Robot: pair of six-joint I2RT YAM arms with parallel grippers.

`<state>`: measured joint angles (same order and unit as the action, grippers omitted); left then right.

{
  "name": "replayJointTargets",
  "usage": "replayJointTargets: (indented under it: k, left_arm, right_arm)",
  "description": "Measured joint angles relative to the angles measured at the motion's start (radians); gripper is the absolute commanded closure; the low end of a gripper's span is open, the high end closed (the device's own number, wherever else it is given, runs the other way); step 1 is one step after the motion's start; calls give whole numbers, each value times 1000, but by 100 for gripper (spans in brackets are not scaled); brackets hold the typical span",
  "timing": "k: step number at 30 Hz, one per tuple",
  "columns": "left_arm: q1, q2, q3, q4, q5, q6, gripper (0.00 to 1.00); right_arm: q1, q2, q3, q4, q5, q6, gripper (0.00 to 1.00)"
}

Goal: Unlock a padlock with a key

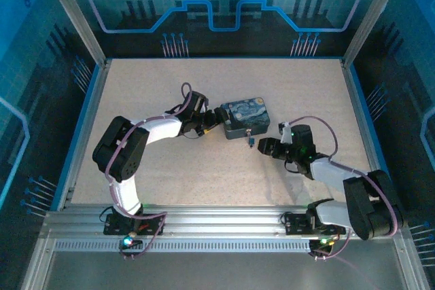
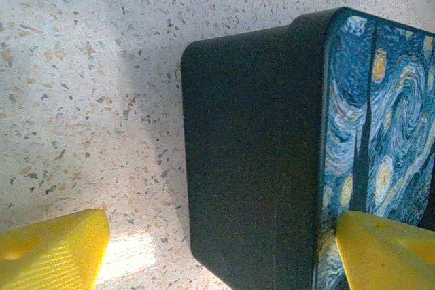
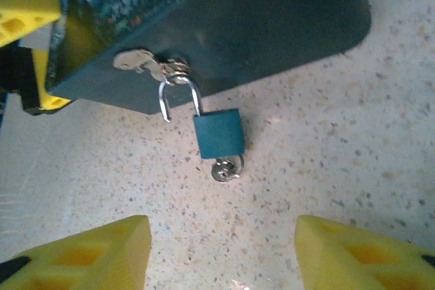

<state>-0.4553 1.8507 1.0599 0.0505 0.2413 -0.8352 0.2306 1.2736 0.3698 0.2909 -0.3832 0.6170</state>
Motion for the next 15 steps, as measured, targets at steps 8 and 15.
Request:
replayJointTargets:
  k: [8, 15]
  left_arm:
    - [0, -4, -21, 34, 3, -1, 13]
    - [0, -35, -61, 44, 3, -3, 13]
  right_arm:
    - [-42, 193, 181, 48, -109, -27, 40]
    - [-45, 341, 291, 85, -134, -53, 38]
